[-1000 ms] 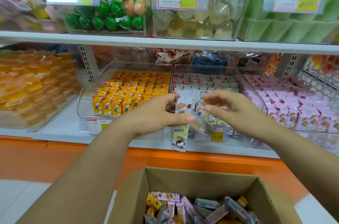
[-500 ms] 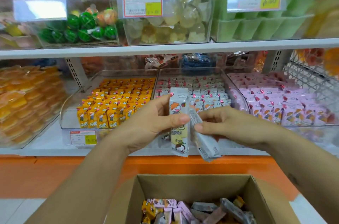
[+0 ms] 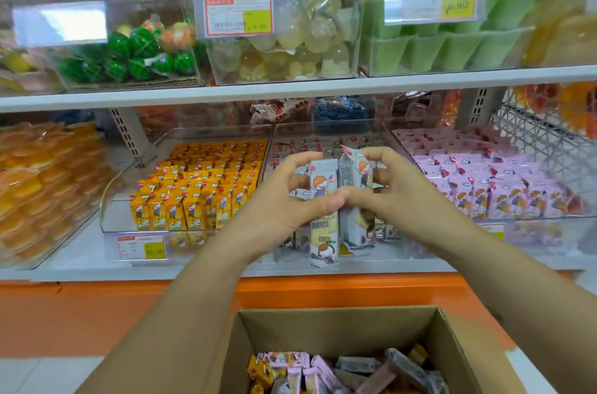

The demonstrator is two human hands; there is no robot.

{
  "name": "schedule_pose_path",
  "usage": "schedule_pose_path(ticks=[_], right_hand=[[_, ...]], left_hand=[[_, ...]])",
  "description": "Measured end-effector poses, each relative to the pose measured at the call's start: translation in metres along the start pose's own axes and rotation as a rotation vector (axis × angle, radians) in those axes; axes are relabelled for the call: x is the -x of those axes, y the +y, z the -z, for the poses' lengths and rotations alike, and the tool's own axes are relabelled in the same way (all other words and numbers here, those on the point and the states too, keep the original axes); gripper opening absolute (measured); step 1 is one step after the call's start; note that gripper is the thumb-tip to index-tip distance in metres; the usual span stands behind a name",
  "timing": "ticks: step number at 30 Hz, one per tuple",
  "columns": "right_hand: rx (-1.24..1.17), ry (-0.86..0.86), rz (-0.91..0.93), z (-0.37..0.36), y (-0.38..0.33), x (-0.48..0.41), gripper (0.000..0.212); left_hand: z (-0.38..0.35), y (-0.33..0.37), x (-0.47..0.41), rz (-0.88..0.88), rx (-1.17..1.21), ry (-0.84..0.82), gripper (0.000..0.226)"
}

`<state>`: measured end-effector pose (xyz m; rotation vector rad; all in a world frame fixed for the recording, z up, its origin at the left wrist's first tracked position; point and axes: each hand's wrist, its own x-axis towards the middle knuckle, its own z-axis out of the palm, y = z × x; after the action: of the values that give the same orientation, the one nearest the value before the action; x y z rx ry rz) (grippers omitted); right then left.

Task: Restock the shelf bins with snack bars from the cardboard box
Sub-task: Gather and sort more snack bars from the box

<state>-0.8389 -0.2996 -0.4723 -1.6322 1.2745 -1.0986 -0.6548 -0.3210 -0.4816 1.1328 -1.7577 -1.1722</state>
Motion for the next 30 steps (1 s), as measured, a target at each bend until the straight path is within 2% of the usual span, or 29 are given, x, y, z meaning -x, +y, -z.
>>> schedule_pose_path(ticks=[3, 5, 7, 11, 14, 20, 24, 27, 30], right_hand=[[0.033, -0.025, 0.075, 0.011, -0.007, -0.002, 0.026], [0.036, 0.012, 0.12, 0.02, -0.008, -0.008, 0.016], [0.084, 0.087, 0.167, 0.028, -0.005, -0.017, 0.017], [0.395, 0.219, 0.178, 0.036, 0.016, -0.034, 0.03], [0.493, 0.169, 0.137, 0.032, 0.04, -0.047, 0.029], [0.719, 0.02, 0.023, 0.009, 0.072, -0.07, 0.051], [0.706, 0.047, 0.022, -0.004, 0.081, -0.074, 0.044], [0.732, 0.046, 0.05, -0.007, 0.081, -0.074, 0.025], [0.751, 0.031, 0.039, -0.004, 0.081, -0.07, 0.021]], left_hand=[[-0.007, 0.013, -0.007, -0.152, -0.108, 0.057, 0.053], [-0.01, 0.019, -0.02, -0.258, -0.236, 0.136, 0.042], [-0.012, 0.024, -0.037, -0.296, -0.313, 0.164, 0.039], [-0.022, 0.018, -0.062, -0.262, -0.379, 0.115, 0.027], [-0.025, -0.003, -0.073, -0.158, -0.536, 0.069, 0.026], [-0.021, -0.037, -0.078, -0.039, -0.779, -0.019, 0.04], [-0.021, -0.049, -0.079, -0.067, -0.95, 0.024, 0.043], [-0.022, -0.049, -0.078, -0.074, -0.953, 0.044, 0.047], [-0.021, -0.048, -0.075, -0.078, -0.901, 0.056, 0.045]])
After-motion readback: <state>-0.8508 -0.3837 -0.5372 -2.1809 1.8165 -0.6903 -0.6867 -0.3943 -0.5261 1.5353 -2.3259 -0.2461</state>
